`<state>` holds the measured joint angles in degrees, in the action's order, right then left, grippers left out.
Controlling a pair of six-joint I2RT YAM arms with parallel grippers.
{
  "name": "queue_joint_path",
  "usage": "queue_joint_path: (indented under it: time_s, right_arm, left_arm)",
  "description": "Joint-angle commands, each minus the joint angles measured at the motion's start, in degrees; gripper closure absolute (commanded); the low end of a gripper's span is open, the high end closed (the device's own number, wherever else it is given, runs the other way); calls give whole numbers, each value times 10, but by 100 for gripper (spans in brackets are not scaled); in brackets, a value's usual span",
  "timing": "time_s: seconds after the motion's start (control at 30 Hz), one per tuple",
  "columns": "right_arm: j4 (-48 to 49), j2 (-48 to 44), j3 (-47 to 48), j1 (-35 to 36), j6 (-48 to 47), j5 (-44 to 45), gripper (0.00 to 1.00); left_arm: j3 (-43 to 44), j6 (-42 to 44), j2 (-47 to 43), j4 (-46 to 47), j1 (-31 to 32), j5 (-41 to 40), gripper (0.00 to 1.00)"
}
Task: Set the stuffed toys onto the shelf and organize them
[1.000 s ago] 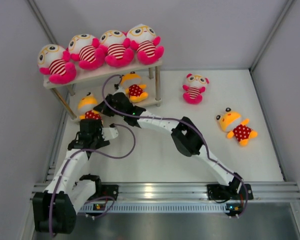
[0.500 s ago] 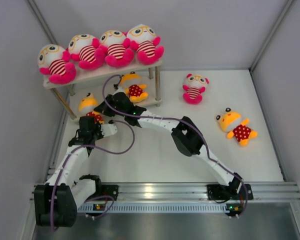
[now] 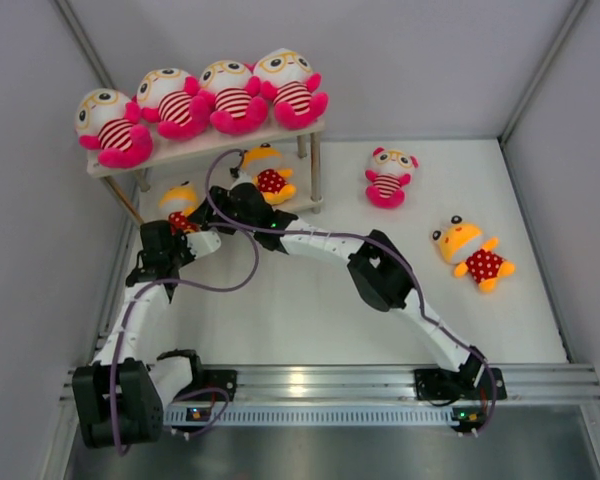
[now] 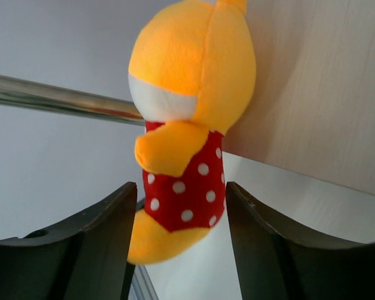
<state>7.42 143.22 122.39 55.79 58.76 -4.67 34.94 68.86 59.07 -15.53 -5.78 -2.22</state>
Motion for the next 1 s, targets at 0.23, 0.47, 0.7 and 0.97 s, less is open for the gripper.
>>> queue_joint_path:
  time_s: [0.23,0.47,0.7,0.97]
  right_arm:
    - [-13,-218,-177,0,-74,75,38]
    - [-101,-360,-346,5,-136,151,38]
    - [-133,-361,-350,-3,-171,115,40]
    - [-201,-469,-421,-10,-189,197,41]
  left_arm:
    - [27,-1,50,104,-11,12,100]
    - [63,21,100,129,-14,-4,100]
    - [52,29,77,99,-36,19,100]
    - [83,-22,119,110,-41,15,100]
